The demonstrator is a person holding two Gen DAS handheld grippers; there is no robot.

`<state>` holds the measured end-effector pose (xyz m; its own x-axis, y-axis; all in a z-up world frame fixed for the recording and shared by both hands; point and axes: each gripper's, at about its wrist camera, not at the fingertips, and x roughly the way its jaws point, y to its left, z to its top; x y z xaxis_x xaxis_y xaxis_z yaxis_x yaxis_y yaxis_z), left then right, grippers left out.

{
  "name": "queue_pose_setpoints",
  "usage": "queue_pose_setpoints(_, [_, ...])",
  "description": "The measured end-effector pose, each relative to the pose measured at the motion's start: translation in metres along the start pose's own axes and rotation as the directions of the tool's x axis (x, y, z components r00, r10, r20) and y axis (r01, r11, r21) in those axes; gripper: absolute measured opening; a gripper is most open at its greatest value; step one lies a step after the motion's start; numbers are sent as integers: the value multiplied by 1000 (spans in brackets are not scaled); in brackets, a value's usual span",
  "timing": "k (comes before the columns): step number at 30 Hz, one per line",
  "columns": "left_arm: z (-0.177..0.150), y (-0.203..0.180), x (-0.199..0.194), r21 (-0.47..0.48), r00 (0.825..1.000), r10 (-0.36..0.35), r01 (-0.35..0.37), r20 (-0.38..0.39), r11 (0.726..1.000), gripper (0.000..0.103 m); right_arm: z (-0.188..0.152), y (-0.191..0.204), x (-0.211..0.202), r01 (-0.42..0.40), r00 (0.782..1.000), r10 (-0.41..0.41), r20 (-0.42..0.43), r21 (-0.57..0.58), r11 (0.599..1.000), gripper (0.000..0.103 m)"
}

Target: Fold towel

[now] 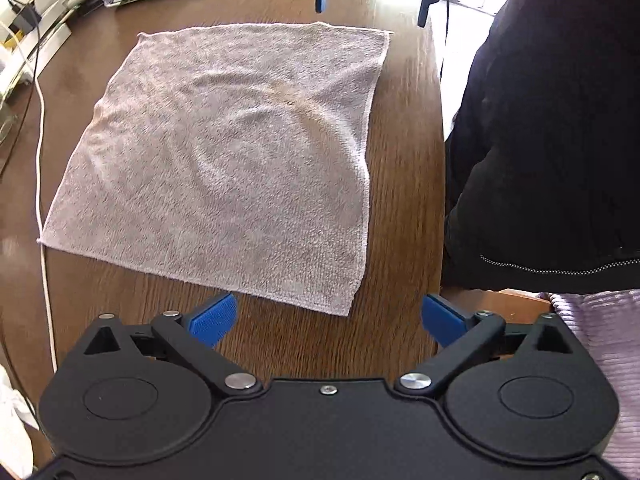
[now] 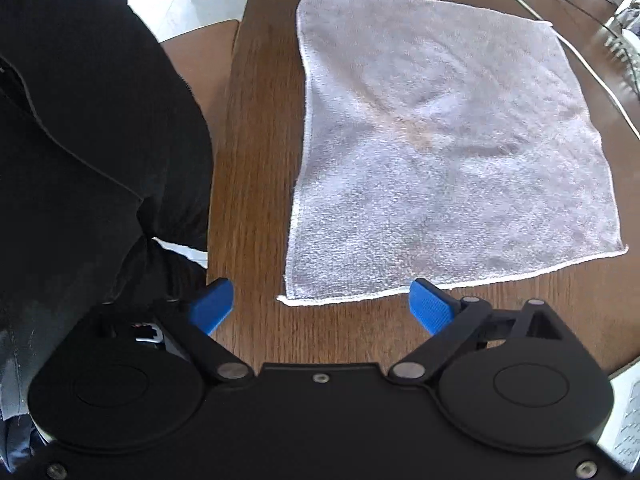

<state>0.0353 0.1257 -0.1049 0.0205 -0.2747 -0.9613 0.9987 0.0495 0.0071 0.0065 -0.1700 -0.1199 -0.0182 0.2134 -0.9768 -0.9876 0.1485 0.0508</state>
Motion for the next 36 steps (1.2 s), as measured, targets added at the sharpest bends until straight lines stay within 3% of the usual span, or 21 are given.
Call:
queue_pose_setpoints(5, [3, -12, 4, 80, 1000, 22, -23, 9, 997, 100, 1, 3, -1, 52, 998, -52, 33, -1, 999, 96])
queue_pose_setpoints(9, [6, -18, 14, 126, 1000, 9, -9, 3, 992, 100, 4, 4, 6, 42, 998, -42, 40, 2, 999, 96])
queue_pose_setpoints(26, [10, -15, 38, 99, 996, -86, 88, -27, 991, 100, 12, -2, 21, -4, 1000, 3, 29, 59, 998, 95])
queue_pose_setpoints(31, [10, -18, 40, 103, 997, -72, 75, -35, 992, 103, 8, -1, 25, 9, 1000, -11, 20, 74, 997, 99])
queue_pose_setpoints(36, [7, -26, 43, 128, 999, -12, 16, -33, 992, 103, 6, 4, 29, 11, 1000, -12, 17, 58, 998, 101])
